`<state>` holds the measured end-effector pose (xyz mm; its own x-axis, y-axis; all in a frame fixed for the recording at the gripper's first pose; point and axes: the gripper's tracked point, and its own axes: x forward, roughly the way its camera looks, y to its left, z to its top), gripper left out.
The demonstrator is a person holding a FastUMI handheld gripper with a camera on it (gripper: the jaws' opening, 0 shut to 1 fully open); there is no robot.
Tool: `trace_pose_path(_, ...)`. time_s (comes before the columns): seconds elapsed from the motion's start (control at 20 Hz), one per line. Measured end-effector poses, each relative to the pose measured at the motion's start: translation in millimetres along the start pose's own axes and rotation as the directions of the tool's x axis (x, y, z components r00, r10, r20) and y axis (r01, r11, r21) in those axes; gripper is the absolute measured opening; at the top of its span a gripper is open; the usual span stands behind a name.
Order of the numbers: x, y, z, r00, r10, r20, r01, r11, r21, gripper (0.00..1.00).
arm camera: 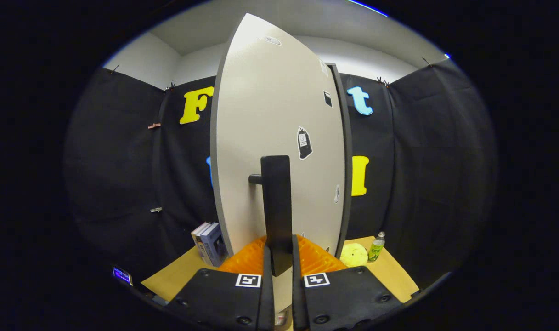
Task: Open the shoe cabinet door, grab the shoes and put them into the shoe cabinet, then close the shoe cabinet door.
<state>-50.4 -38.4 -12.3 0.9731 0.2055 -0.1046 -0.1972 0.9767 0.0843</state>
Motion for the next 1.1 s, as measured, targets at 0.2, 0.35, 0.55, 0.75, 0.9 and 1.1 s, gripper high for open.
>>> trace_pose_path(0.2,-16,-37,4,1.0,-0.026,0.009,0.026,0.999,0.021,0.19)
trace_pose_path(0.35,-23,-64,25,0.998,-0.043,0.047,0.041,0.998,0.048,0.18)
trace_pose_path(0.55,-29,-98,28,0.996,-0.076,0.043,0.075,0.997,0.036,0.18)
trace_pose_path(0.75,-34,-122,29,0.996,-0.084,0.027,0.08,0.99,0.117,0.13)
trace_pose_path(0.9,-38,-132,31,0.996,-0.082,0.023,0.078,0.989,0.122,0.13)
trace_pose_path(1.1,-53,-159,36,0.986,-0.16,0.05,0.154,0.982,0.109,0.12)
